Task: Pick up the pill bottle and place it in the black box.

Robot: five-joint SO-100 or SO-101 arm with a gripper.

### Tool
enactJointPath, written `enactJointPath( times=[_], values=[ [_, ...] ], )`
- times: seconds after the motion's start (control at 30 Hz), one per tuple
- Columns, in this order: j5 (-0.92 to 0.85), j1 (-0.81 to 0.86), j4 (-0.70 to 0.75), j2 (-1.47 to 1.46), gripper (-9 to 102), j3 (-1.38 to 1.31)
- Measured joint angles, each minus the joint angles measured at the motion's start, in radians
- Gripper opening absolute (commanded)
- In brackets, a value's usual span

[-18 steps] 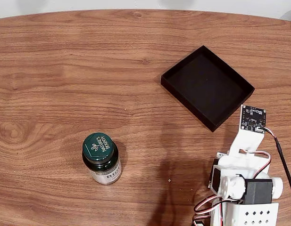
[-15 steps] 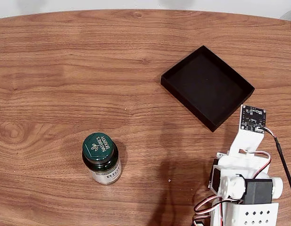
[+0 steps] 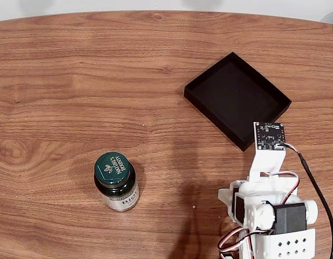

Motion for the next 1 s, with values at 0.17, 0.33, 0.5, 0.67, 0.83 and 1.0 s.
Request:
enactJointPath(
  times=[0.17, 0.33, 0.5, 0.67, 0.83, 1.0],
  values=[
    [0.014, -0.028, -0.107, -0.026, 22, 0.0],
    [0.029, -0.083, -0.235, -0.086, 22, 0.0],
    [0.057, -0.155, -0.339, -0.166, 22, 0.0],
    [0.08, -0.25, -0.44, -0.213, 22, 0.0],
    [0.083, -0.36, -0.463, -0.239, 24, 0.0],
    [0.101, -0.472, -0.4, -0.247, 26, 0.0]
  ],
)
